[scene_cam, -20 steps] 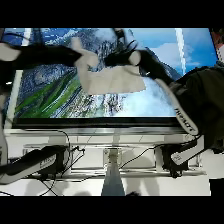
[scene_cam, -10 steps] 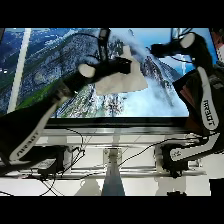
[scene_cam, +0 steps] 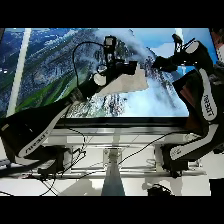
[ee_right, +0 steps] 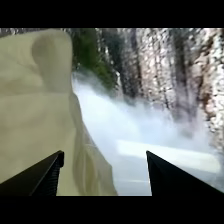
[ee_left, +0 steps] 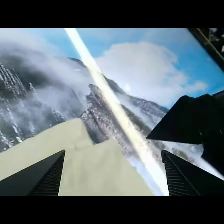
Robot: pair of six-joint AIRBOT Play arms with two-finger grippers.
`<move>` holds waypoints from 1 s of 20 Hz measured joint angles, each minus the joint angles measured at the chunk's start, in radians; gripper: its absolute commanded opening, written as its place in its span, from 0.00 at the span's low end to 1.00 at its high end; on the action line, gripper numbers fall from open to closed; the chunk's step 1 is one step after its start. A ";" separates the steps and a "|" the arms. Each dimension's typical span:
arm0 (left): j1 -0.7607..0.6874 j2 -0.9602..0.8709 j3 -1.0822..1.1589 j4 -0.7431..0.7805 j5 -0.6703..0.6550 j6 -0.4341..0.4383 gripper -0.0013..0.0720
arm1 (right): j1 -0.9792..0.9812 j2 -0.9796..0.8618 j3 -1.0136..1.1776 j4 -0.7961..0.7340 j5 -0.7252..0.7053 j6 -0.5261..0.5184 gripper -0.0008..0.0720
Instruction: Fold the clothes and pants, and hang the long-sleeved shirts on hangers.
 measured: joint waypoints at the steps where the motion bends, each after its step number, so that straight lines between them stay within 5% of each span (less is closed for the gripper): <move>1: 0.022 0.000 0.000 0.044 -0.060 0.000 0.95 | 0.000 -0.026 0.000 0.051 0.023 -0.022 0.87; 7: 0.204 -0.001 0.000 0.381 -0.445 -0.047 0.92 | 0.054 -0.148 -0.001 0.221 0.091 -0.094 0.87; 9: 0.266 0.001 0.000 0.555 -0.512 -0.086 0.72 | 0.092 -0.166 0.000 0.249 0.098 -0.126 0.85; 10: 0.293 0.004 0.000 0.658 -0.540 -0.109 0.60 | 0.114 -0.172 0.000 0.257 0.095 -0.140 0.69; 12: 0.338 0.013 0.000 0.879 -0.601 -0.177 0.55 | 0.154 -0.181 -0.002 0.251 0.066 -0.161 0.32; 14: 0.374 0.026 0.000 1.085 -0.673 -0.278 0.55 | 0.190 -0.184 0.005 0.244 0.041 -0.173 0.18; 15: 0.393 0.032 0.000 1.183 -0.720 -0.335 0.43 | 0.205 -0.185 0.011 0.240 0.029 -0.176 0.10; 17: 0.431 0.048 0.000 1.330 -0.805 -0.449 0.04 | 0.225 -0.181 0.029 0.240 0.020 -0.182 0.03; 20: 0.493 0.076 0.000 1.444 -0.903 -0.656 0.03 | 0.240 -0.151 0.070 0.242 0.010 -0.185 0.03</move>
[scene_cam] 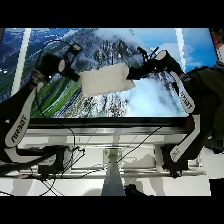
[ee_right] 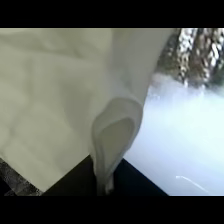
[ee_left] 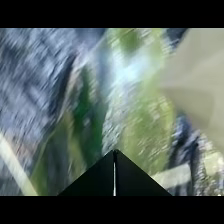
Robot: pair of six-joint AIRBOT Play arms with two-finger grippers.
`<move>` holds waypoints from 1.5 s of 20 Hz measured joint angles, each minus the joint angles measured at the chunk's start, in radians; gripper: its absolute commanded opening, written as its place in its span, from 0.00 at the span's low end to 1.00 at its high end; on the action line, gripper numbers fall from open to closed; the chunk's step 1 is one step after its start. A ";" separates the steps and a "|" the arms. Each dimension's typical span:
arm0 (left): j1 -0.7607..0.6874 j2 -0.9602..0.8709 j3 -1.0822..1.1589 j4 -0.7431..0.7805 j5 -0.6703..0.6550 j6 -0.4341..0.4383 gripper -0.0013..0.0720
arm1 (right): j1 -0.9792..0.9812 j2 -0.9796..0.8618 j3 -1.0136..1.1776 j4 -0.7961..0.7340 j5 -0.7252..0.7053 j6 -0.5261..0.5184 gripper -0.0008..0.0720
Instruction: Fold the clothes and pants, and hang the long-sleeved shirts on hangers.
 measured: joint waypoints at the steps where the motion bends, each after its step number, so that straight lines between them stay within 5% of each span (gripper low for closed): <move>1: 0.018 0.011 0.000 0.021 -0.019 -0.076 0.03 | 0.002 0.017 0.014 -0.010 -0.003 -0.001 0.03; 4: 0.063 0.052 0.000 0.060 -0.047 -0.304 0.03 | 0.006 0.106 0.049 -0.103 -0.029 0.022 0.02; 8: 0.085 0.088 0.000 0.080 -0.050 -0.451 0.03 | -0.009 0.293 0.066 -0.360 -0.057 0.170 0.02; 18: 0.092 0.101 0.000 0.089 -0.053 -0.518 0.03 | -0.360 0.811 0.072 -0.991 0.208 0.673 0.02; 22: 0.092 0.101 0.000 0.089 -0.053 -0.522 0.03 | -0.616 0.923 0.072 -1.110 0.407 0.767 0.03; 23: 0.092 0.101 0.000 0.089 -0.053 -0.522 0.03 | -0.673 0.934 0.072 -1.120 0.460 0.778 0.15; 25: 0.092 0.101 0.000 0.089 -0.053 -0.523 0.03 | -0.759 0.946 0.072 -1.130 0.528 0.791 0.60; 30: 0.092 0.101 -0.001 0.089 -0.053 -0.523 0.03 | -0.838 0.947 0.072 -1.059 0.557 0.767 0.56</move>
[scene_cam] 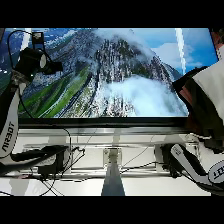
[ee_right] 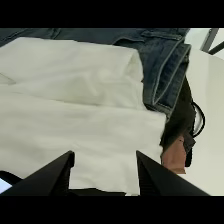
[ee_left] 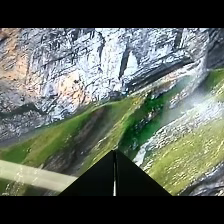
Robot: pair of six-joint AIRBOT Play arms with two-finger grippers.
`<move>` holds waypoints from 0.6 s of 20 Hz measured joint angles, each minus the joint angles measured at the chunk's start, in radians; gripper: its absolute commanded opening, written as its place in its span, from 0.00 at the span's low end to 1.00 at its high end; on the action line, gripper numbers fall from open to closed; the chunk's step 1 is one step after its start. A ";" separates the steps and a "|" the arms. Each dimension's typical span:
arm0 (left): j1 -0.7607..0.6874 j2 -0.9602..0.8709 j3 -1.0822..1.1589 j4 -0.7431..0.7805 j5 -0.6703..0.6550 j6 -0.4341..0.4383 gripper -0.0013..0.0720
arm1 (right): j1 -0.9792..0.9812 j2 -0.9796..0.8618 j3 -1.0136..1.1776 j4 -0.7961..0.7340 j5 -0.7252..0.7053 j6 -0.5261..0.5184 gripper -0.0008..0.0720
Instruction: Fold the clothes and pants, and hang the long-sleeved shirts on hangers.
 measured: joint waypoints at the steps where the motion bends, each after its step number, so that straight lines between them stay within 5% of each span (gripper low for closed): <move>1: 0.000 0.000 0.000 0.000 0.000 0.000 0.03 | -0.005 -0.003 0.000 0.045 -0.018 -0.019 0.36; 4: 0.000 0.000 -0.001 0.000 0.000 0.000 0.03 | -0.001 -0.019 0.000 0.241 -0.095 -0.117 0.03; 8: 0.000 0.000 -0.001 0.000 0.000 0.000 0.03 | 0.134 -0.036 0.000 0.554 -0.253 -0.299 0.02; 12: 0.000 0.000 -0.001 0.000 0.000 0.000 0.03 | 0.410 -0.041 0.000 0.683 -0.352 -0.509 0.02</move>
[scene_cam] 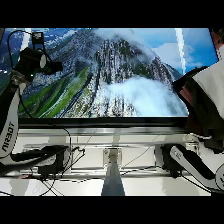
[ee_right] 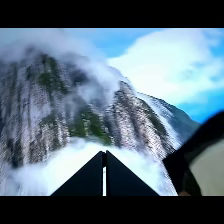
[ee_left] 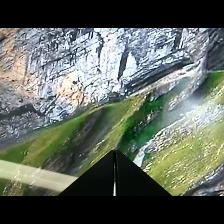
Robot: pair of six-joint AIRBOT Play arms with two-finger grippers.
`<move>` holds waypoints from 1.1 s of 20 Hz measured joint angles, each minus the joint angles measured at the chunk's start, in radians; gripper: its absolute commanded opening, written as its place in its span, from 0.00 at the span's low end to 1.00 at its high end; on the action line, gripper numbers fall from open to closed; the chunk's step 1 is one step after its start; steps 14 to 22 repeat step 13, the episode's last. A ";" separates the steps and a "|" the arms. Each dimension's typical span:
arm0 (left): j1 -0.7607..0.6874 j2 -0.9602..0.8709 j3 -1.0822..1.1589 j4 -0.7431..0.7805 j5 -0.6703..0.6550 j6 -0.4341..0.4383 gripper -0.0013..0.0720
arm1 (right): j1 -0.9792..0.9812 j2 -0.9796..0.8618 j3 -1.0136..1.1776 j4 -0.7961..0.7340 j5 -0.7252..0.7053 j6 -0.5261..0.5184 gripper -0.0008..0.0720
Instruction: Fold the clothes and pants, and hang the long-sleeved shirts on hangers.
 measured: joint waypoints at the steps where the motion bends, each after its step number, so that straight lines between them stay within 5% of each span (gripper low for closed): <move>1: 0.000 0.000 0.000 0.000 0.000 0.000 0.03 | 0.075 0.000 0.000 0.003 -0.011 -0.052 0.03; 7: 0.000 0.000 0.000 0.000 0.000 0.000 0.03 | 0.335 -0.001 0.000 -0.097 -0.040 -0.229 0.02; 22: 0.000 0.000 0.000 0.000 0.000 0.000 0.03 | 0.378 -0.001 0.000 -0.099 -0.050 -0.260 0.03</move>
